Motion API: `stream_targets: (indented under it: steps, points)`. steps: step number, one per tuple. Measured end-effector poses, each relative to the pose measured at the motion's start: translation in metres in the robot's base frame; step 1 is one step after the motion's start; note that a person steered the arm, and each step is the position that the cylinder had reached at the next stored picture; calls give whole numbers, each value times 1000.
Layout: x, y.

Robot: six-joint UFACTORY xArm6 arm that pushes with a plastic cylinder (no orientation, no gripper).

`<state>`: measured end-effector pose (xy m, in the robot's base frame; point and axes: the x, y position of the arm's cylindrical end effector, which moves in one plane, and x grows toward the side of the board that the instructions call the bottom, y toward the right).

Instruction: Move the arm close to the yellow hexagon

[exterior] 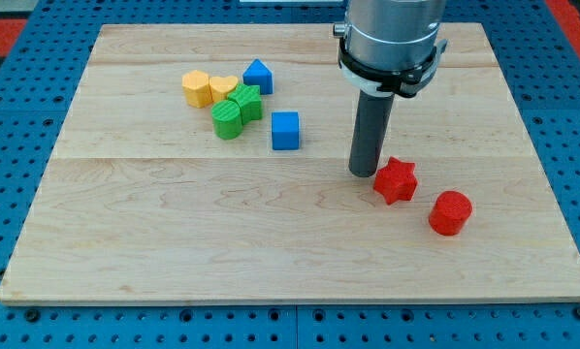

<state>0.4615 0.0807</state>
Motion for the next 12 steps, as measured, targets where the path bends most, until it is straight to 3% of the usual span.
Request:
stream_targets:
  steps: [2, 4, 7, 8, 11, 12]
  points:
    - [10, 41]
    - [1, 4]
    - [-8, -8]
    - [-45, -47]
    - [-211, -55]
    - [-254, -137]
